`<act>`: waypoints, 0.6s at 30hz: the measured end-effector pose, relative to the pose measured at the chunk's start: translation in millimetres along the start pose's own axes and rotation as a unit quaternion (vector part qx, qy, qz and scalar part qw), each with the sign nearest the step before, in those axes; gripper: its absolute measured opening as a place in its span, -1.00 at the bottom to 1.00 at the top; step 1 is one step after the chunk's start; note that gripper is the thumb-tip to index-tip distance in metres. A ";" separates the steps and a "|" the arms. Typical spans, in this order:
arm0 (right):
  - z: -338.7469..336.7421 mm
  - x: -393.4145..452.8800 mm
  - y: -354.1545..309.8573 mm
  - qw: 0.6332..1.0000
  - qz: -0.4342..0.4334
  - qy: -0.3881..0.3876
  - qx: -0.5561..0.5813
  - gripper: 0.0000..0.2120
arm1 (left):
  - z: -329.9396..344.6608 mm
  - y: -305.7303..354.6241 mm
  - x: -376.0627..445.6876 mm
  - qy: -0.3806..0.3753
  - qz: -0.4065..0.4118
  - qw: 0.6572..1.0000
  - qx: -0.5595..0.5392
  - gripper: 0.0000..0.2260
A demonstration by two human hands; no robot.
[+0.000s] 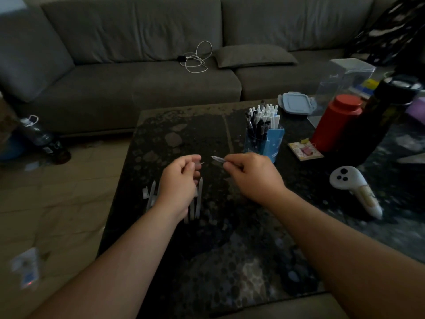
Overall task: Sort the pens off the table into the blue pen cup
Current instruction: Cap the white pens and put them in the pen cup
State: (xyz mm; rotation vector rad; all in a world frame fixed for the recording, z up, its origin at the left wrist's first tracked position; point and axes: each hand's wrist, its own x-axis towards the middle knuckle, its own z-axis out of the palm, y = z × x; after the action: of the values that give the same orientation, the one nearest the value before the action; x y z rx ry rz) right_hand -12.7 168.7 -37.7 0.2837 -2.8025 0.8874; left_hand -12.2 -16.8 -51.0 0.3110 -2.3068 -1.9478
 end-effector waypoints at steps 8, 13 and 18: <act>1.2 -1.8 -3.7 0.998 -0.026 0.035 -0.042 -0.72 | -3.4 -0.7 1.0 0.021 0.034 0.998 -0.039 -0.90; 3.2 -1.6 -4.4 0.998 -0.027 0.048 -0.044 -0.69 | -3.9 0.7 -0.1 0.046 0.069 0.996 -0.025 -0.88; 6.5 -0.1 -3.0 0.998 -0.026 0.037 -0.047 -0.70 | -4.3 1.2 -0.6 0.041 0.071 0.996 -0.018 -0.84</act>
State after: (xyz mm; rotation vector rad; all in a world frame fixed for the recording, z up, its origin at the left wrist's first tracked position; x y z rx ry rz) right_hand -12.7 162.5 -41.3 0.3010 -2.7468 0.7361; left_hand -10.8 -20.6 -49.0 0.2114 -2.1763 -1.8708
